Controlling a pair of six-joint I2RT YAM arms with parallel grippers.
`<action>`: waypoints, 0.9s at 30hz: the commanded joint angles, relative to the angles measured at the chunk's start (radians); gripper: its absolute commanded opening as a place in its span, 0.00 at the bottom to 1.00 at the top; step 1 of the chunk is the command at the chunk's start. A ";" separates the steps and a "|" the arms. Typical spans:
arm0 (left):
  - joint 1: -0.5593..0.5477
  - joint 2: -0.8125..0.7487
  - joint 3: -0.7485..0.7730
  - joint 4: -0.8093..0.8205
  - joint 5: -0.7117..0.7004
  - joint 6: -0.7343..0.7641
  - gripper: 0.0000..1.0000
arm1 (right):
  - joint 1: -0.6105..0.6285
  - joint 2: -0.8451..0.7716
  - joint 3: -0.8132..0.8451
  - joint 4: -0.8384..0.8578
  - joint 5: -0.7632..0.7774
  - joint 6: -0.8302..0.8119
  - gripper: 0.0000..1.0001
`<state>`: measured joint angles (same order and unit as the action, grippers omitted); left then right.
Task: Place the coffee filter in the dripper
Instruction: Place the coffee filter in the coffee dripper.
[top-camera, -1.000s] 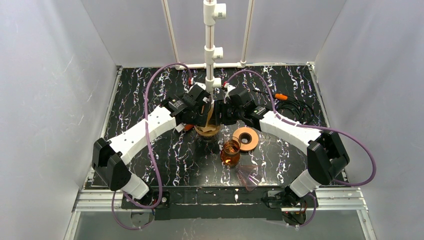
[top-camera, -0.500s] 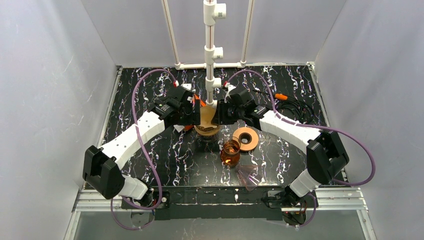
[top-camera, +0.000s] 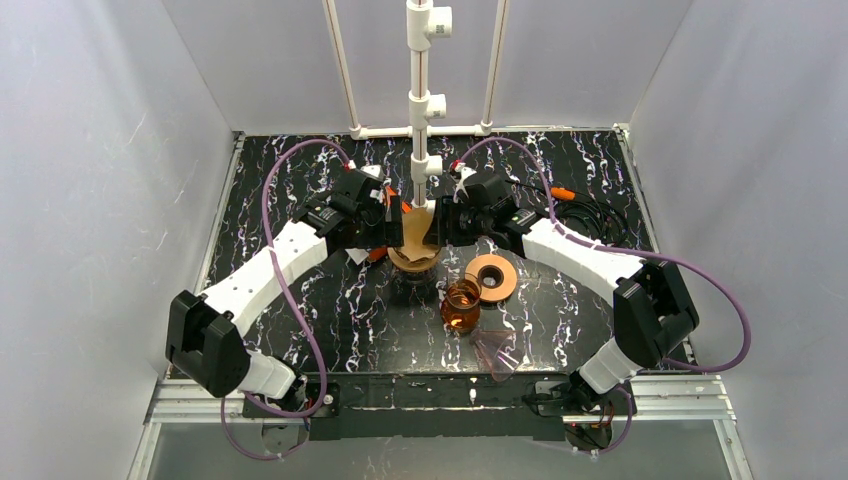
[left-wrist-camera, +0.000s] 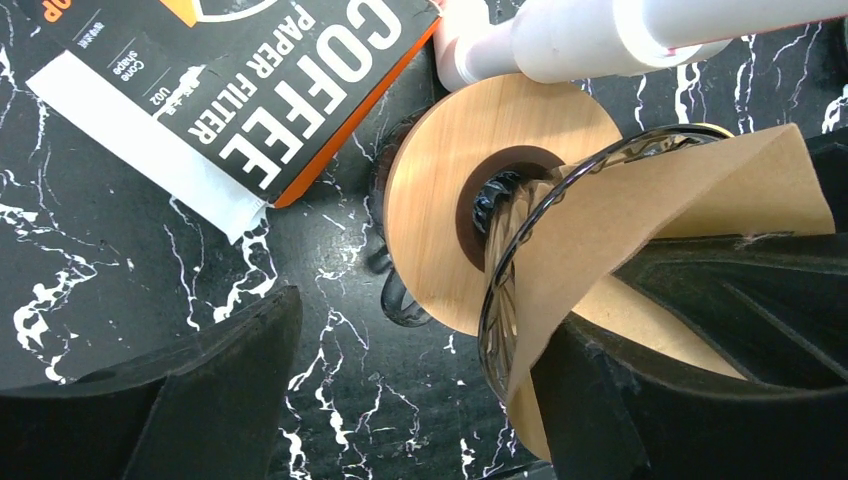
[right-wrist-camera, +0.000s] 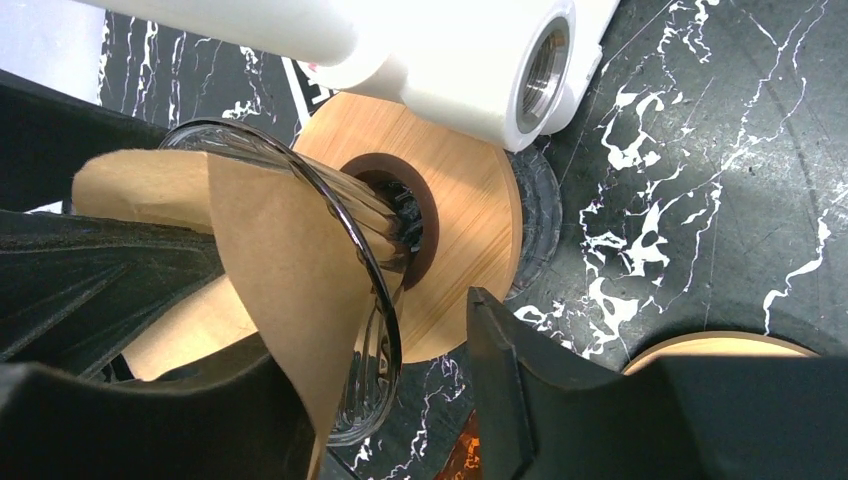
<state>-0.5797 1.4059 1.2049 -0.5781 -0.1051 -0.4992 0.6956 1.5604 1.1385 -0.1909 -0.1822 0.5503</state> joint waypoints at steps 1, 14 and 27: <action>0.006 0.008 0.034 0.005 0.038 -0.002 0.79 | -0.005 -0.009 0.018 0.036 -0.020 -0.004 0.59; 0.018 0.067 0.039 -0.045 -0.008 -0.030 0.78 | -0.005 0.063 0.050 0.008 -0.016 -0.010 0.48; 0.047 0.076 0.018 -0.068 -0.021 -0.036 0.76 | -0.010 0.062 0.057 -0.042 0.014 -0.031 0.43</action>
<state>-0.5526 1.4857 1.2240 -0.5922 -0.0872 -0.5430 0.6945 1.6188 1.1587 -0.1802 -0.1932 0.5472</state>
